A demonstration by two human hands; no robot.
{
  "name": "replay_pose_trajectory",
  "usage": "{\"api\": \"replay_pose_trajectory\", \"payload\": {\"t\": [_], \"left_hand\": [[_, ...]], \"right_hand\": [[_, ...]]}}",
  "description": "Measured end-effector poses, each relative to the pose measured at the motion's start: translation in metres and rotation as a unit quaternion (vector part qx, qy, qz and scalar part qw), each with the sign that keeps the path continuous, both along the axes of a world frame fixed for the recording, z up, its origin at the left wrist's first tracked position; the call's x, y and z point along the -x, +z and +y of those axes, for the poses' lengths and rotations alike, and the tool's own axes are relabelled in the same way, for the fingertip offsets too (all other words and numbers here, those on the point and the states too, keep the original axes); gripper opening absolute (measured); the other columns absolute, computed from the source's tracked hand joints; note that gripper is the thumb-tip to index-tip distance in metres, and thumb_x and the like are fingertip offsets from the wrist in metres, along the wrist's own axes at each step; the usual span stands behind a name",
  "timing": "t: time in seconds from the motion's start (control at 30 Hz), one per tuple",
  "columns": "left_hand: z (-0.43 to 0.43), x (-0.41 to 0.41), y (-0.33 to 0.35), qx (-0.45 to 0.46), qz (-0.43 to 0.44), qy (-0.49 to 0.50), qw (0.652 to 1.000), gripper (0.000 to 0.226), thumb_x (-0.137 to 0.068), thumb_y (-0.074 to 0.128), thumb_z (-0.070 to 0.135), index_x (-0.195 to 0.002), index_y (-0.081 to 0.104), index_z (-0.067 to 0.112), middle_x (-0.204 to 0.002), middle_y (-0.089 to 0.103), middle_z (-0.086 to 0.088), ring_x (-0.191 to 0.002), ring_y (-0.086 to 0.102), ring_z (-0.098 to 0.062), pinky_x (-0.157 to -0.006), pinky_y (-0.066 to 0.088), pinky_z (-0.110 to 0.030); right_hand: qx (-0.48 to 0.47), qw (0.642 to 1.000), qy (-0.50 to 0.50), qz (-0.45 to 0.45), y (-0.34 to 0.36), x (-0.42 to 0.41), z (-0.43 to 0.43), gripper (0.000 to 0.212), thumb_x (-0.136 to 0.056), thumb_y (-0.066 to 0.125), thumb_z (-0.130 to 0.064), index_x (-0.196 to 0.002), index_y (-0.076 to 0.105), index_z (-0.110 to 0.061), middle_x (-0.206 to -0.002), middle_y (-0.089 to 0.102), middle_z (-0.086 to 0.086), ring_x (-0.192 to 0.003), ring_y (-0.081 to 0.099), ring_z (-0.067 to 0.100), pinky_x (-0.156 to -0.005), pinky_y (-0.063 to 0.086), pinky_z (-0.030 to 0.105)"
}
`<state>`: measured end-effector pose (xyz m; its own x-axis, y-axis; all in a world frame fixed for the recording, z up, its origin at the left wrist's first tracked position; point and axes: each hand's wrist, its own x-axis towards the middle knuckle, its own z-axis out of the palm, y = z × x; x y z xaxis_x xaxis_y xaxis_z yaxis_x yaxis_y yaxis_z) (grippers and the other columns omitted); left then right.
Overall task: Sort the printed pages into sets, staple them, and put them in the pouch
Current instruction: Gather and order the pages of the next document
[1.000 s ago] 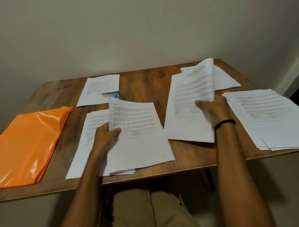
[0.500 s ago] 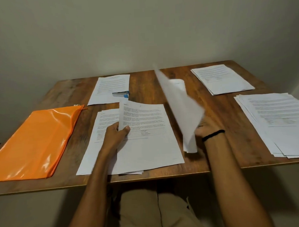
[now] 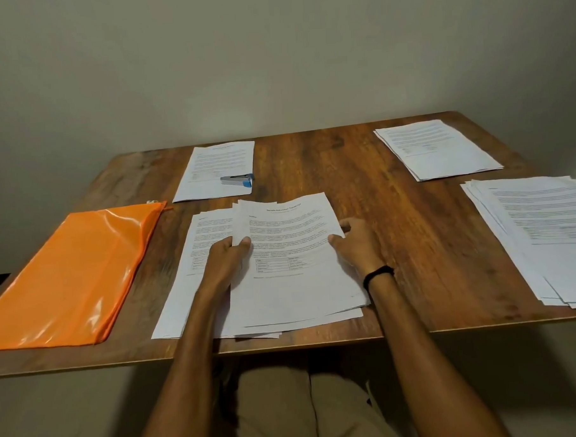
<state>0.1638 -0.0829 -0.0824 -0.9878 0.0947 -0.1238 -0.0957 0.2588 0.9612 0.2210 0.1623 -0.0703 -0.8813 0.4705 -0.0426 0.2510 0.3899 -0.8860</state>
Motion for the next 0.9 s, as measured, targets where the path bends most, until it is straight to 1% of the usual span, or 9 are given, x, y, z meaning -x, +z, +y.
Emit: {"api": "replay_pose_trajectory", "payload": {"t": [0.17,0.27,0.4,0.53,0.6,0.7,0.77,0.83,0.9], "left_hand": [[0.000,-0.005,0.000,-0.014,-0.001,-0.009,1.000,0.014,-0.092,0.068,0.031,-0.106,0.071,0.029,-0.108,0.075,0.009,-0.098,0.072,-0.022,-0.085,0.059,-0.040],[0.002,-0.007,0.001,-0.029,0.000,-0.004,1.000,0.013,-0.095,0.067,0.022,-0.105,0.069,0.030,-0.108,0.073,0.010,-0.099,0.071,-0.021,-0.084,0.059,-0.036],[0.000,-0.008,0.002,-0.018,0.026,-0.013,0.999,0.015,-0.097,0.064,0.032,-0.111,0.068,0.028,-0.110,0.073,0.010,-0.098,0.071,-0.018,-0.081,0.057,-0.032],[0.000,-0.008,0.000,-0.022,0.017,0.004,1.000,0.020,-0.100,0.058,0.034,-0.117,0.068,0.028,-0.112,0.073,0.009,-0.100,0.072,-0.019,-0.087,0.058,-0.038],[0.000,-0.010,0.001,-0.025,0.023,0.009,0.999,0.021,-0.101,0.057,0.029,-0.119,0.067,0.025,-0.114,0.073,0.008,-0.099,0.072,-0.018,-0.085,0.058,-0.034],[0.001,-0.011,0.000,-0.026,0.040,0.012,0.999,0.020,-0.102,0.057,0.026,-0.119,0.067,0.023,-0.115,0.072,0.007,-0.101,0.070,-0.017,-0.087,0.057,-0.033],[0.002,-0.012,0.001,-0.032,0.039,0.015,0.999,0.018,-0.101,0.057,0.027,-0.117,0.066,0.025,-0.114,0.072,0.008,-0.101,0.071,-0.018,-0.089,0.058,-0.036],[0.002,-0.010,-0.001,-0.035,0.036,0.022,0.998,0.017,-0.101,0.058,0.026,-0.115,0.066,0.026,-0.114,0.072,0.008,-0.101,0.071,-0.019,-0.091,0.058,-0.039],[0.002,-0.011,-0.001,-0.042,0.036,0.020,0.998,0.015,-0.101,0.059,0.026,-0.114,0.067,0.028,-0.113,0.072,0.008,-0.101,0.071,-0.020,-0.091,0.058,-0.041]], "right_hand": [[-0.021,1.000,0.002,0.010,-0.002,-0.002,-0.005,0.015,-0.090,0.072,-0.016,-0.098,0.060,-0.022,-0.092,0.063,-0.012,-0.082,0.063,0.010,-0.069,0.050,0.029],[-0.028,1.000,0.005,0.004,0.000,-0.003,-0.005,0.021,-0.090,0.071,-0.014,-0.085,0.055,-0.027,-0.085,0.060,-0.016,-0.076,0.061,0.006,-0.064,0.050,0.028],[0.016,1.000,-0.021,0.001,0.001,-0.004,0.000,0.025,-0.088,0.069,-0.007,-0.075,0.057,-0.024,-0.082,0.067,-0.010,-0.079,0.069,0.016,-0.071,0.059,0.037],[0.059,0.997,-0.039,0.014,0.003,-0.009,0.005,0.027,-0.089,0.066,-0.003,-0.068,0.059,-0.019,-0.080,0.071,-0.004,-0.075,0.070,0.018,-0.071,0.061,0.040],[0.058,0.994,-0.088,0.039,0.003,-0.011,0.014,0.018,-0.088,0.068,-0.012,-0.076,0.060,-0.023,-0.083,0.070,-0.006,-0.079,0.070,0.019,-0.072,0.062,0.042],[0.052,0.970,-0.217,0.090,0.012,-0.018,0.038,0.006,-0.090,0.065,-0.018,-0.089,0.060,-0.022,-0.094,0.069,-0.003,-0.083,0.066,0.021,-0.073,0.058,0.036],[0.146,0.949,-0.256,0.112,0.017,-0.020,0.061,0.012,-0.088,0.065,-0.014,-0.099,0.066,-0.011,-0.099,0.071,0.002,-0.083,0.069,0.021,-0.070,0.058,0.033],[0.270,0.929,-0.231,0.103,0.013,-0.020,0.084,0.015,-0.089,0.068,-0.009,-0.103,0.070,-0.005,-0.101,0.074,0.007,-0.085,0.071,0.021,-0.066,0.059,0.030],[0.312,0.929,-0.189,0.066,0.007,-0.021,0.100,0.016,-0.093,0.068,-0.014,-0.106,0.070,-0.004,-0.108,0.072,0.012,-0.087,0.069,0.023,-0.061,0.056,0.028]]}}
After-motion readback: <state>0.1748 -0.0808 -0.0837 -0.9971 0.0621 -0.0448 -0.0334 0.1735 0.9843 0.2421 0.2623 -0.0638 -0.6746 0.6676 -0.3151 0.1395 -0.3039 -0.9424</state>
